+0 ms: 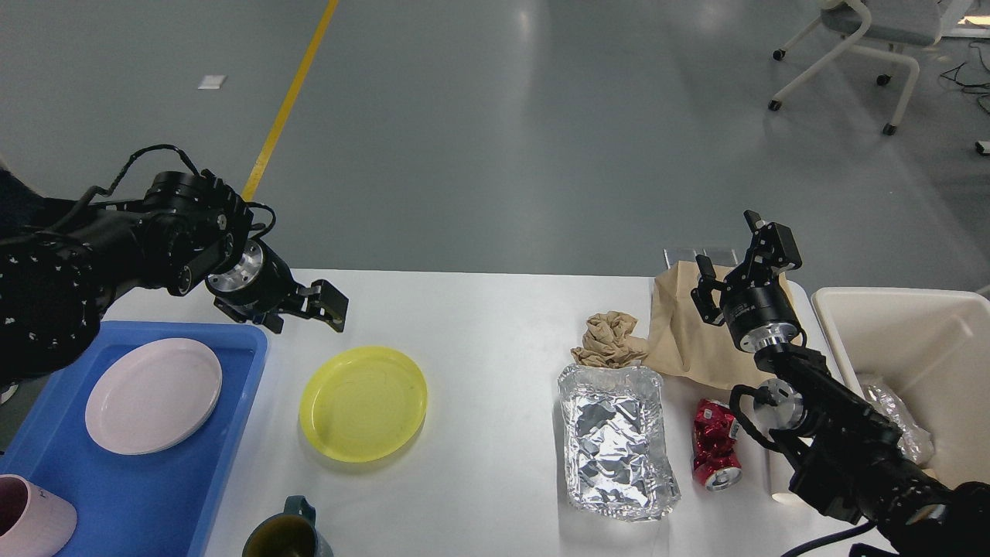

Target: Tidy desktop

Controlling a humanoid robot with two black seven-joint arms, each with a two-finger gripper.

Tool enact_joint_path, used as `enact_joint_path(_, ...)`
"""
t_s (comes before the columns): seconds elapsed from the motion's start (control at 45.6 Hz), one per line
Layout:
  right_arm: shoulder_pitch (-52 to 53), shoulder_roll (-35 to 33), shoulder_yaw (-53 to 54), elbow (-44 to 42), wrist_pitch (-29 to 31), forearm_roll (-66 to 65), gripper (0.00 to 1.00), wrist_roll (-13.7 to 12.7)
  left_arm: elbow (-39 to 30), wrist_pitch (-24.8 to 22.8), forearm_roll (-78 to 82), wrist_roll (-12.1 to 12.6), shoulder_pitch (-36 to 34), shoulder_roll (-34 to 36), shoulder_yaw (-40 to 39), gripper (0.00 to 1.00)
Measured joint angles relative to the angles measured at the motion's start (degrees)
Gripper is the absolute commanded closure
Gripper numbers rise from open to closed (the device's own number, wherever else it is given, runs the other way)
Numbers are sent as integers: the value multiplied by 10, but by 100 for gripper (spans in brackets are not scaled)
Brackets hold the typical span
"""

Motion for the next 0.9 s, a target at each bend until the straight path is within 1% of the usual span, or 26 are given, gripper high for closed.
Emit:
enact_joint_path(0.066, 0, 0, 0, 0, 0, 0, 0, 0, -36, -26, -1, 0, -21, 3, 8, 4)
enact_joint_path(0.153, 0, 0, 0, 0, 0, 0, 0, 0, -84, -42, -1, 0, -47, 8, 20, 4)
enact_joint_path(0.329, 0, 0, 0, 0, 0, 0, 0, 0, -175, -46, -19, -5, -115, 27, 92, 4)
enact_joint_path(0.482, 0, 0, 0, 0, 0, 0, 0, 0, -222, -47, -64, -4, -166, 23, 182, 4)
enact_joint_path(0.548, 0, 0, 0, 0, 0, 0, 0, 0, -247, -47, -76, -4, -186, 20, 208, 4)
enact_joint_path(0.701, 0, 0, 0, 0, 0, 0, 0, 0, -274, -47, -83, -2, -205, 13, 226, 4)
enact_joint_path(0.898, 0, 0, 0, 0, 0, 0, 0, 0, -278, -47, -84, -1, -207, 6, 229, 4)
